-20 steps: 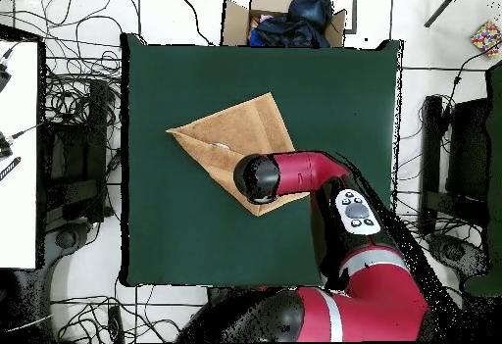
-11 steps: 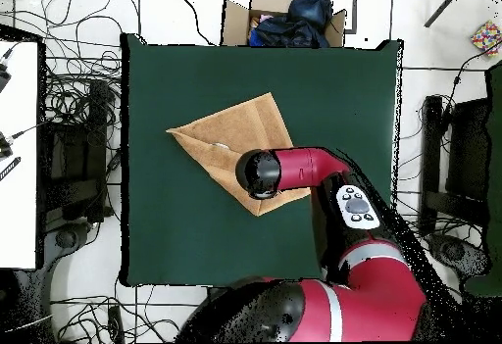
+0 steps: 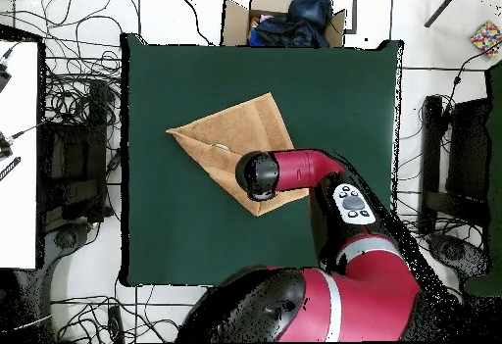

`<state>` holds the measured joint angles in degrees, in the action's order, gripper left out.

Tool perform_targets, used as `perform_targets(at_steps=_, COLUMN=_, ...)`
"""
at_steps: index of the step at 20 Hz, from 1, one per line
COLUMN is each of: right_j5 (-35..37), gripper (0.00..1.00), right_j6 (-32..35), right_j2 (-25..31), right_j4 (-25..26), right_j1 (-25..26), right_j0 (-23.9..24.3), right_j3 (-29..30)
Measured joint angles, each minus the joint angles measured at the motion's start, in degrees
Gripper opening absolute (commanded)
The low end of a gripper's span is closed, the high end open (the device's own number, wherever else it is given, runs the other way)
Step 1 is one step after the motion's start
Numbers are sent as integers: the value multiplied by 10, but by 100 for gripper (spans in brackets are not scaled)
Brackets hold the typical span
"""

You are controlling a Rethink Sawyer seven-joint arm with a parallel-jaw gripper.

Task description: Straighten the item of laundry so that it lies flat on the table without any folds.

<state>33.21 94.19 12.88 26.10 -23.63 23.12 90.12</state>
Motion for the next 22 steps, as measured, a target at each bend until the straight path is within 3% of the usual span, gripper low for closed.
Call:
perform_targets(at_steps=9, right_j5=0, gripper=100, right_j6=0, right_j2=0, right_j4=0, right_j1=0, right_j0=0, right_j3=0)
perform_targets(at_steps=10, right_j5=0, gripper=0, right_j6=0, right_j2=1, right_j4=0, right_j1=0, right_j0=0, right_j3=0)
perform_targets(at_steps=22, right_j5=0, gripper=0, right_j6=0, right_j2=6, right_j4=0, right_j1=1, right_j0=0, right_j3=0)
